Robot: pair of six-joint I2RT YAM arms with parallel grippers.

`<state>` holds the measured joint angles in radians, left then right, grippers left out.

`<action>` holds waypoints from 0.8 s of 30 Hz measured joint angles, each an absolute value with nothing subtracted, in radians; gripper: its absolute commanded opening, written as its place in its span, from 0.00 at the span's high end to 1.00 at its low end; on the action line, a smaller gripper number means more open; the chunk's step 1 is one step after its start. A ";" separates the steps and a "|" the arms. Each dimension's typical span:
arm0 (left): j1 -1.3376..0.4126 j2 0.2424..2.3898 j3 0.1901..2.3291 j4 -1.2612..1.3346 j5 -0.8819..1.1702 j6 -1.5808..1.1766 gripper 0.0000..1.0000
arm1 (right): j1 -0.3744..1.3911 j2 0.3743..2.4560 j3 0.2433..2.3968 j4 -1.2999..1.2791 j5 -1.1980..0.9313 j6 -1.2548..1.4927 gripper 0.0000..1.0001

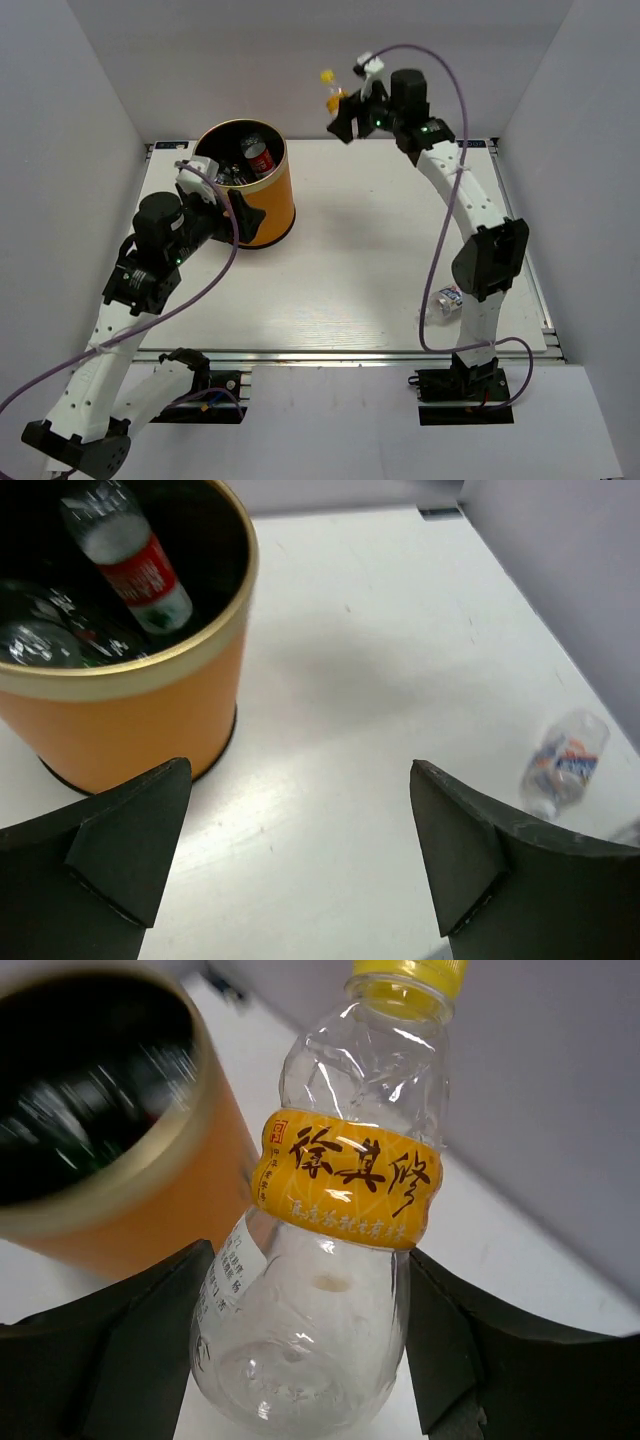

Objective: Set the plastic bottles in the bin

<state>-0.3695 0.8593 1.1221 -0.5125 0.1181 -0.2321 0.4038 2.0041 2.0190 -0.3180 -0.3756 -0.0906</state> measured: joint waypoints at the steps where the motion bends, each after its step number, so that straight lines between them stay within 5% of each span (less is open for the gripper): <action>1: -0.369 0.850 1.114 -0.529 0.142 -0.227 0.00 | 0.412 1.985 2.063 -0.291 -0.403 -0.078 1.00; 7: -0.369 0.838 1.061 -0.625 0.225 -0.187 0.00 | 0.485 1.986 2.259 -0.105 -0.560 0.015 1.00; 17: -0.369 0.731 0.949 -0.665 0.337 -0.181 0.00 | 0.633 2.265 2.337 0.117 -0.704 0.205 1.00; 18: -0.369 0.725 0.947 -0.665 0.352 -0.184 0.00 | 0.648 2.288 2.333 0.127 -0.705 0.209 0.93; 20: -0.369 0.718 0.947 -0.662 0.376 -0.186 0.00 | 0.675 2.321 2.332 0.131 -0.704 0.210 0.46; 21: -0.369 0.717 0.947 -0.659 0.386 -0.188 0.00 | 0.687 2.332 2.332 0.131 -0.699 0.208 0.10; 24: -0.369 0.724 0.943 -0.651 0.419 -0.190 0.00 | 0.716 2.340 2.332 0.132 -0.677 0.195 0.10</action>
